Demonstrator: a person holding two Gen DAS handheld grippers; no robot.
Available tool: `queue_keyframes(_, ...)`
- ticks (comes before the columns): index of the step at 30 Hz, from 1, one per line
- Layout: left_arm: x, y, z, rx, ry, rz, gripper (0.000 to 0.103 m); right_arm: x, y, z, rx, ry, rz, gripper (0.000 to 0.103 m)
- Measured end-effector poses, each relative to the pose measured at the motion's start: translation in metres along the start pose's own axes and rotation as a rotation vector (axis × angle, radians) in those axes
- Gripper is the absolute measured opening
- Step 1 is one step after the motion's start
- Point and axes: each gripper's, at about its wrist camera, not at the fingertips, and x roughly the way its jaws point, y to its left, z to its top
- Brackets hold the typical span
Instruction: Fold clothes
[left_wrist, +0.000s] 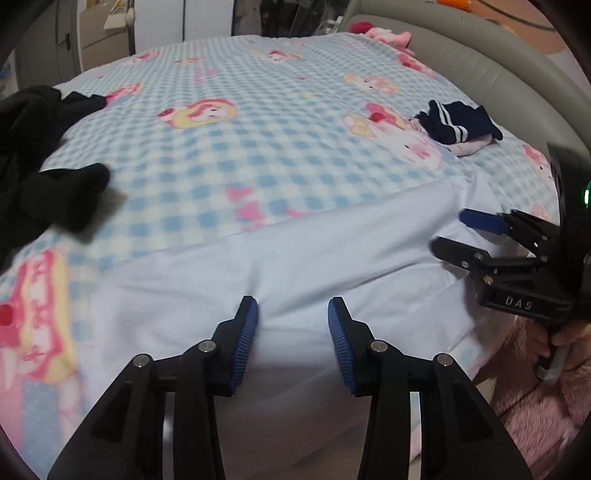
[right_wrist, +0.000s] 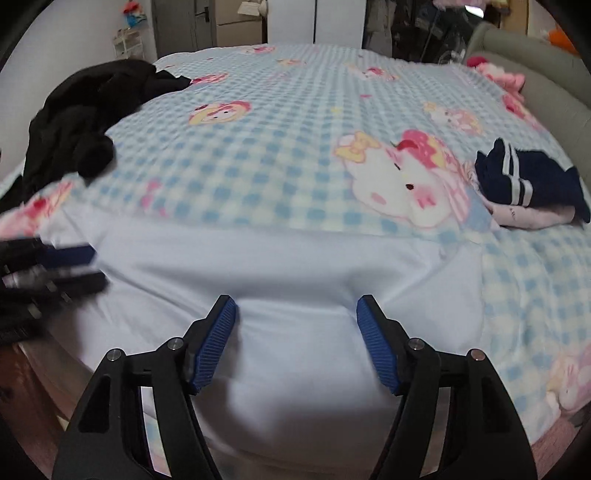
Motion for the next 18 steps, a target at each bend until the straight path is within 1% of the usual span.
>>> queue_keyframes(1,-0.005,0.012,0.0,-0.043,0.008,0.026,0.042,-0.001,0.0,-0.004,-0.012,-0.004,-0.02,0.071)
queue_keyframes(2,-0.011,0.025,0.001,-0.101,0.011,0.033,0.042,0.0,-0.003,-0.005,-0.005,-0.004,-0.028,0.071)
queue_keyframes(3,-0.018,0.041,0.002,-0.184,-0.005,0.001,0.042,0.0,-0.006,-0.006,0.003,-0.005,-0.033,0.071)
queue_keyframes(5,-0.037,0.07,-0.004,-0.343,-0.062,-0.09,0.046,-0.006,-0.016,-0.005,0.055,-0.017,-0.01,0.071)
queue_keyframes(6,-0.044,0.08,-0.008,-0.397,-0.084,-0.117,0.049,-0.01,-0.02,-0.004,0.086,-0.029,0.013,0.071)
queue_keyframes(9,-0.058,0.082,-0.026,-0.419,-0.103,-0.089,0.049,-0.019,-0.023,0.001,0.154,-0.052,0.117,0.073)
queue_keyframes(10,-0.059,0.079,-0.031,-0.412,-0.088,-0.065,0.049,-0.021,-0.024,0.002,0.176,-0.056,0.154,0.074)
queue_keyframes(12,-0.06,0.075,-0.042,-0.414,-0.062,-0.051,0.049,-0.019,-0.021,0.003,0.203,-0.051,0.215,0.075)
queue_keyframes(14,-0.059,0.071,-0.051,-0.41,-0.036,-0.032,0.049,-0.017,-0.016,0.001,0.196,-0.042,0.216,0.076)
queue_keyframes(18,-0.046,0.062,-0.054,-0.317,0.012,0.137,0.049,-0.016,-0.008,-0.001,0.147,-0.032,0.18,0.077)
